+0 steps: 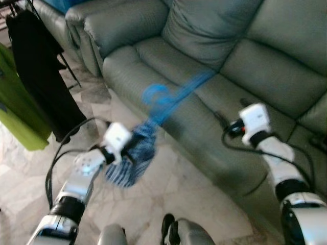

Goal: Hang hanger

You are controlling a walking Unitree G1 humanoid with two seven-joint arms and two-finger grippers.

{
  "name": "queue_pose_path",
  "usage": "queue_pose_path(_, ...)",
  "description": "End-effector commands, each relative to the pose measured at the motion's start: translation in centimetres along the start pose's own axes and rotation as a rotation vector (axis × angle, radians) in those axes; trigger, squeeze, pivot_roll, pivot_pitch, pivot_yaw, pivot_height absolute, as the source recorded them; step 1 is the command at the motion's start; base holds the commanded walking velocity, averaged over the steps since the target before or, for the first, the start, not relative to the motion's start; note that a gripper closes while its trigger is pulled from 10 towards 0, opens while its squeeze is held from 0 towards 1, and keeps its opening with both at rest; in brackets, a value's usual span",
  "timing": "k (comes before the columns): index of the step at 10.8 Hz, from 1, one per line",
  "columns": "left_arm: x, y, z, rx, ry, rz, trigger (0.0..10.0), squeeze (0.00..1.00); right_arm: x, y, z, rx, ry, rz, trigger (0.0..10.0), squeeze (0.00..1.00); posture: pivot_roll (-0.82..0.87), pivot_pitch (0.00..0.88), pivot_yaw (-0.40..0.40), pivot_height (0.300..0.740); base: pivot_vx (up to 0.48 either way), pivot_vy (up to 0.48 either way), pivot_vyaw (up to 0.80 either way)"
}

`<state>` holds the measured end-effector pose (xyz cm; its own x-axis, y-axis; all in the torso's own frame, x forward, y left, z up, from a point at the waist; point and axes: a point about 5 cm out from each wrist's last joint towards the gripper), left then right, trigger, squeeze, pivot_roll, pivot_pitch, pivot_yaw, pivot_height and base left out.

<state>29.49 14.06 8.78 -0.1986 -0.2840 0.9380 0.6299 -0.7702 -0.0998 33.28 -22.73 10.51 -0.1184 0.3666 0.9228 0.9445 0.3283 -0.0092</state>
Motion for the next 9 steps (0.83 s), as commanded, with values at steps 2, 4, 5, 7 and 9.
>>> queue_pose_path(2, 1.8, 0.1, -0.8, -0.116, 0.069, -0.073, 0.0, 0.00, -1.2, -0.1, 2.0, 0.079, 0.041, 0.065, 10.0, 1.00, 0.02, 0.155, -0.057, 0.740, 0.000, 0.000, 0.00)
queue_pose_path(4, 2.3, 0.1, -0.8, -0.163, 0.138, -0.073, 0.0, 0.00, -1.9, -0.7, 4.6, 0.259, 0.088, 0.081, 10.0, 1.00, 0.02, 0.151, -0.053, 0.740, 0.000, 0.000, 0.00)
queue_pose_path(5, 3.0, 0.4, -0.6, -0.168, 0.143, -0.097, 0.0, 0.00, -2.1, -1.1, 5.9, 0.364, 0.107, 0.089, 10.0, 1.00, 0.02, 0.150, -0.052, 0.740, 0.000, 0.000, 0.00)
queue_pose_path(7, 5.1, 1.0, -0.5, -0.174, 0.148, -0.176, 0.0, 0.00, -2.2, -1.4, 7.3, 0.479, 0.136, 0.096, 10.0, 1.00, 0.02, 0.147, -0.052, 0.740, 0.000, 0.000, 0.00)
queue_pose_path(9, 6.3, 1.4, -0.7, -0.186, 0.165, -0.216, 0.0, 0.00, -2.0, -1.6, 8.4, 0.600, 0.187, 0.096, 10.0, 0.03, 0.03, 0.144, -0.051, 0.740, 0.000, 0.000, 0.00)
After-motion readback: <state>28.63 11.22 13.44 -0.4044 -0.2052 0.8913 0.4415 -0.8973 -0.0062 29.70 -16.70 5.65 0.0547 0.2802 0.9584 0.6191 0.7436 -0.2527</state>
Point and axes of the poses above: a point about 5 cm out from each wrist's last joint towards the gripper, its own y axis pointing out of the wrist towards the gripper, its own x axis along the axis of the wrist's last joint, z = x × y, and after that the axes turned 2 degrees about y, right-handed
